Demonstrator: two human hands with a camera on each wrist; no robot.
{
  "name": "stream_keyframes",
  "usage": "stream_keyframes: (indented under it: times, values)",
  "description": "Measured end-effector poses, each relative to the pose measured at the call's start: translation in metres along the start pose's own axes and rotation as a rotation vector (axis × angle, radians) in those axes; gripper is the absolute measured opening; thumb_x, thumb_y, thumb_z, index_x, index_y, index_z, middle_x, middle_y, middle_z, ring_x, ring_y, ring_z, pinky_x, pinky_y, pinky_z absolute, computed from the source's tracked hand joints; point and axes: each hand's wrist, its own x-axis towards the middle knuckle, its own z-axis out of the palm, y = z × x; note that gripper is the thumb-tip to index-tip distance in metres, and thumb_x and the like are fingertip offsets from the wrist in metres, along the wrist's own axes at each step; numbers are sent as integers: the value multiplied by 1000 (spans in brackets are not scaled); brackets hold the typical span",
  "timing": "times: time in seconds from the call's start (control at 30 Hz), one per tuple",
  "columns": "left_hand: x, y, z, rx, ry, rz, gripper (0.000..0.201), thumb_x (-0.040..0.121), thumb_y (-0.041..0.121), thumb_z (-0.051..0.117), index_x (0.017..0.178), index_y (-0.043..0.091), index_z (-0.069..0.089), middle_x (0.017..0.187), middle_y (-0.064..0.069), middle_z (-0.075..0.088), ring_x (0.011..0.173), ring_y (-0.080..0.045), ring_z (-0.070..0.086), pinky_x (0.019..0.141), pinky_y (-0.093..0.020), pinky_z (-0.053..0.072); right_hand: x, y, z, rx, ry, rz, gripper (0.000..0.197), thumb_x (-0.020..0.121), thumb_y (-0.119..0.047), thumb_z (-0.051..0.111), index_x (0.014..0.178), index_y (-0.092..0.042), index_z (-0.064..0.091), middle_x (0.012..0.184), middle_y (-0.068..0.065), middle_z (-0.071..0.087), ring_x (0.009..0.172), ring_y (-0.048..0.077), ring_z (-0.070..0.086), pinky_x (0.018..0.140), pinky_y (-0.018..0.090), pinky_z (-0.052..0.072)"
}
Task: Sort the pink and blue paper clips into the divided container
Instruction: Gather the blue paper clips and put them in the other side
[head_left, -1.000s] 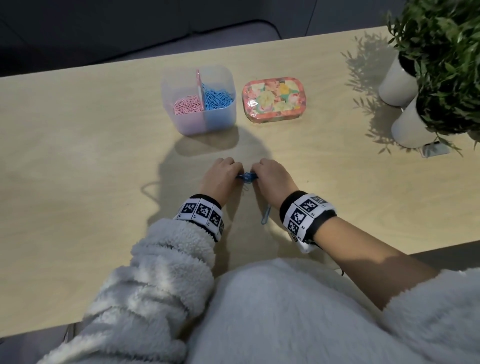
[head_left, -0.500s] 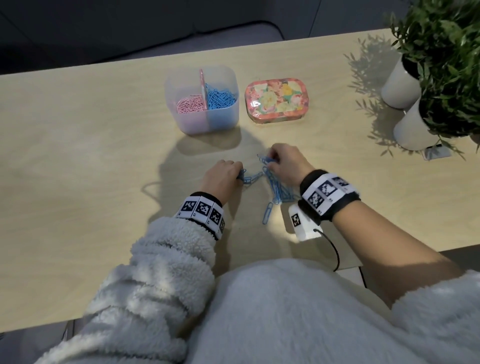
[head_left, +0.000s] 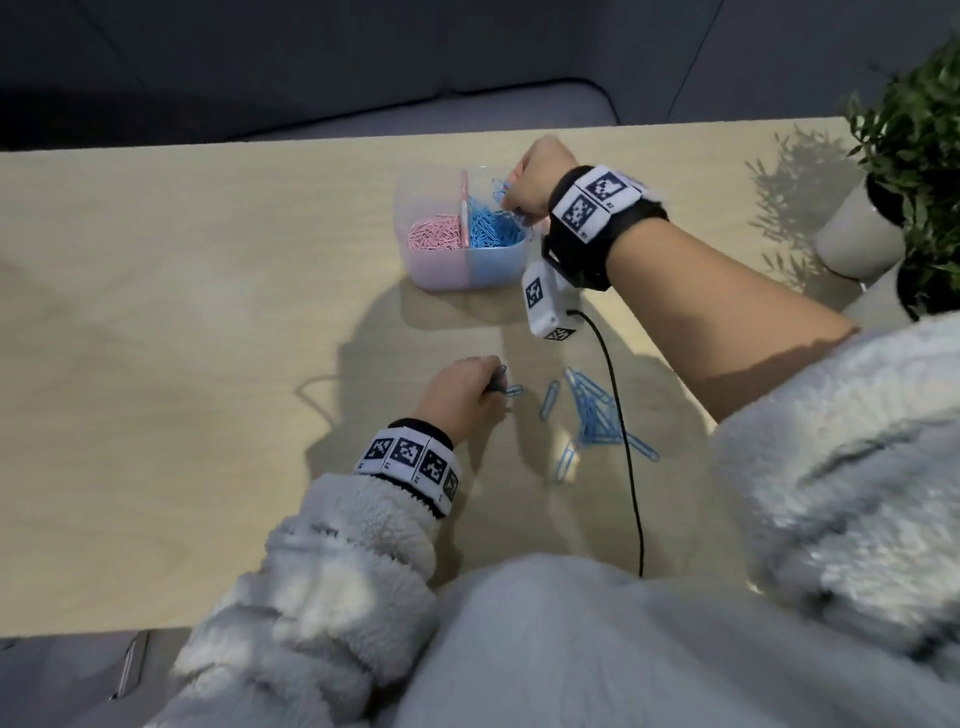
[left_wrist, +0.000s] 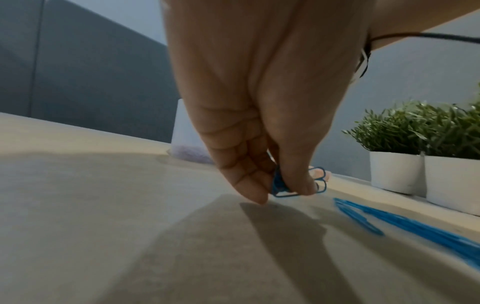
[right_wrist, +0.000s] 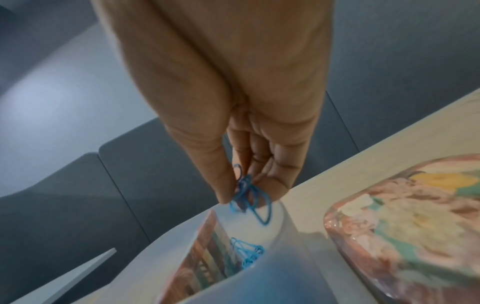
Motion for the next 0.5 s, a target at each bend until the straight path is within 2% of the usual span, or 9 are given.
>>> stream_keyframes:
  times: [0.03, 0.1, 0.17, 0.23, 0.3, 0.33, 0.37, 0.4, 0.5]
  values:
    - [0, -1, -3, -14, 8, 6, 9, 81, 4, 55, 89, 0, 58, 93, -18, 63, 86, -32, 55, 71, -33, 38, 1, -2, 3, -2, 10, -1, 20, 79, -13, 70, 94, -10, 57, 106, 15, 67, 98, 27, 65, 88, 33, 54]
    - [5, -1, -11, -35, 36, 21, 7, 83, 4, 57, 88, -1, 57, 90, -18, 62, 83, -31, 54, 68, -31, 33, 2, -2, 5, 0, 25, 5, 14, 82, -8, 65, 95, -5, 62, 105, 11, 66, 96, 22, 64, 89, 29, 53]
    - [13, 4, -21, -87, 98, 24, 8, 85, 7, 59, 88, 0, 56, 82, -14, 58, 78, -25, 51, 66, -27, 31, -6, 3, -1, 56, 53, -8, 21, 85, -3, 58, 104, -1, 66, 110, 11, 66, 102, 23, 63, 91, 30, 53]
    - [26, 15, -35, -161, 180, 18, 9, 86, 7, 58, 89, -1, 56, 81, -7, 53, 76, -20, 46, 67, -23, 30, -22, 13, -8, 220, 61, -32, 18, 86, 1, 53, 96, -2, 68, 109, 14, 67, 100, 25, 65, 92, 35, 53]
    - [45, 26, -54, -147, 284, 19, 9, 87, 5, 56, 92, -3, 56, 85, -9, 55, 79, -19, 46, 64, -20, 25, -44, 28, -14, 409, 81, -44, 20, 86, 2, 51, 74, -5, 65, 92, 14, 69, 79, 19, 69, 81, 34, 58]
    - [55, 32, -63, -111, 334, 19, 10, 86, 5, 55, 94, -2, 57, 90, -13, 59, 82, -21, 49, 65, -22, 26, -55, 39, -16, 498, 90, -37, 23, 86, 3, 50, 68, -7, 61, 77, 10, 68, 63, 12, 67, 70, 28, 60]
    - [66, 38, -72, -61, 378, 12, 12, 87, 6, 55, 96, -1, 58, 98, -17, 62, 89, -25, 53, 68, -25, 29, -68, 50, -17, 562, 86, -37, 26, 87, 5, 49, 65, -7, 58, 64, 5, 63, 50, 6, 61, 60, 23, 57]
    - [76, 42, -80, 6, 405, 3, 15, 87, 7, 55, 99, -1, 57, 105, -19, 62, 96, -28, 55, 74, -30, 33, -80, 63, -16, 590, 72, -39, 29, 88, 6, 48, 63, -7, 55, 57, 2, 60, 44, 4, 57, 55, 23, 56]
    - [108, 46, -93, 249, 345, -30, 27, 87, 10, 57, 109, -5, 53, 116, -25, 57, 110, -34, 53, 87, -38, 36, -111, 108, -10, 545, 28, -10, 31, 91, 0, 49, 63, -12, 54, 72, 12, 59, 48, 7, 57, 56, 23, 56]
